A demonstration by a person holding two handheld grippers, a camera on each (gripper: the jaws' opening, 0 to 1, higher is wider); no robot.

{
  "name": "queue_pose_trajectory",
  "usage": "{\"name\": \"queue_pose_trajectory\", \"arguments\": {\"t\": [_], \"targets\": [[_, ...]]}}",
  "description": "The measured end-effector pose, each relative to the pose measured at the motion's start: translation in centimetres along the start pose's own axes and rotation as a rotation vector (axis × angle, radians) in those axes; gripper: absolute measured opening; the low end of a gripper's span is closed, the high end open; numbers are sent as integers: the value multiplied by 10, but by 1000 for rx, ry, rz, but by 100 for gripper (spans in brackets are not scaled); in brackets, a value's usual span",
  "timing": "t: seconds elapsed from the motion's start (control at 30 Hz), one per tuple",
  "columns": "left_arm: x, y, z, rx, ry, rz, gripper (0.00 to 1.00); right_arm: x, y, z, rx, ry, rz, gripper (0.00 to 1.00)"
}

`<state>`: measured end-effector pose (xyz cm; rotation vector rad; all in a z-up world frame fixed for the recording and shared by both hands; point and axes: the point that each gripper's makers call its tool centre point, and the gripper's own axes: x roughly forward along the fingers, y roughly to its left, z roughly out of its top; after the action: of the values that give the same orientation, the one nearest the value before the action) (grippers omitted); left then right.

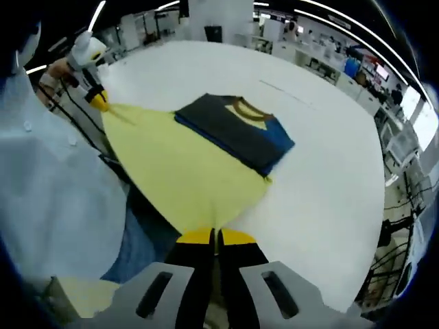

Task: Fold the garment on the visible template until the final outline fits inside the template.

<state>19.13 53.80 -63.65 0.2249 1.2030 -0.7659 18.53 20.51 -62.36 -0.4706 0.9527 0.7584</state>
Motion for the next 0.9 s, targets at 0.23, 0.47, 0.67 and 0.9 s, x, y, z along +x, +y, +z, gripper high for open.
{"name": "queue_pose_trajectory", "arguments": {"t": [0.23,0.47,0.67,0.9], "targets": [[-14,-10,-6,46,36,9,0,-13,4,0,-15,5,5,3],[-28,-23,-11,103,67,-3,0,-28,12,0,-27,11,31,3],[-37,-33,-18,137,106,-19,0,-37,20,0,-17,26,58,3],[-43,-40,-25,122,145,-41,0,-47,26,0,-15,29,80,3]]}}
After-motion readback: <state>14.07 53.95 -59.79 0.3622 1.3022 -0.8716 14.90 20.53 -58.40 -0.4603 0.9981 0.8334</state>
